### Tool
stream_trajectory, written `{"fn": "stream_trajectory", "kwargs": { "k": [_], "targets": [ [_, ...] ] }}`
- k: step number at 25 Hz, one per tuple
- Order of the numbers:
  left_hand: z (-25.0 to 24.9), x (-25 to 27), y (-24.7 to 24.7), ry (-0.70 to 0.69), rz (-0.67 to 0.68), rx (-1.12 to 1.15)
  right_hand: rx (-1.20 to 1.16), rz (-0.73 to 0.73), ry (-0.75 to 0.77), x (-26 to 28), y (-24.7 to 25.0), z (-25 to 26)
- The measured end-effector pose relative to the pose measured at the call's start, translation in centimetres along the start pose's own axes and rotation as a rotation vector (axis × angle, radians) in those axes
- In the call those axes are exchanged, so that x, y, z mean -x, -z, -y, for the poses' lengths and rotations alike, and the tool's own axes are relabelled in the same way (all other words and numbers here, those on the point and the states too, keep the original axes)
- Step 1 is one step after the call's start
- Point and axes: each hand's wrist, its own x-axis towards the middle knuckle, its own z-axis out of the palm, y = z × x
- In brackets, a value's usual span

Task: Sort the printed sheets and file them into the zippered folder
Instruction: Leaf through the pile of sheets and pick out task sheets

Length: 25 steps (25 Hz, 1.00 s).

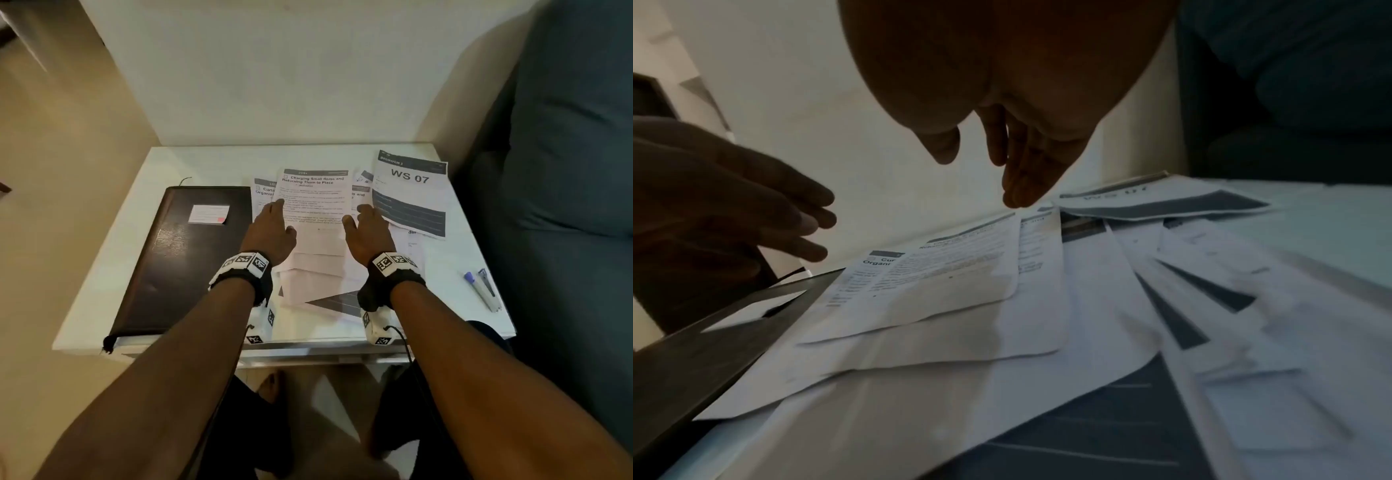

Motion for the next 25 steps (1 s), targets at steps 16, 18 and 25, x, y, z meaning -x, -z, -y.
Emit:
{"fn": "stream_trajectory", "kwargs": {
  "k": [16, 18, 25],
  "targets": [
    [4.9, -7.9, -6.2, 0.198, 0.005, 0.16, 0.048, 0.063, -0.16, -8.1, -6.1, -4.6],
    [5.0, -7.5, -6.3, 0.19, 0.019, 0.185, 0.029, 0.085, -0.144, -7.9, -6.0, -4.2],
    [3.7, -3.0, -3.4, 0.239, 0.021, 0.376, -0.251, -0.048, -0.17, -3.7, -2.2, -4.2]
  ]
}}
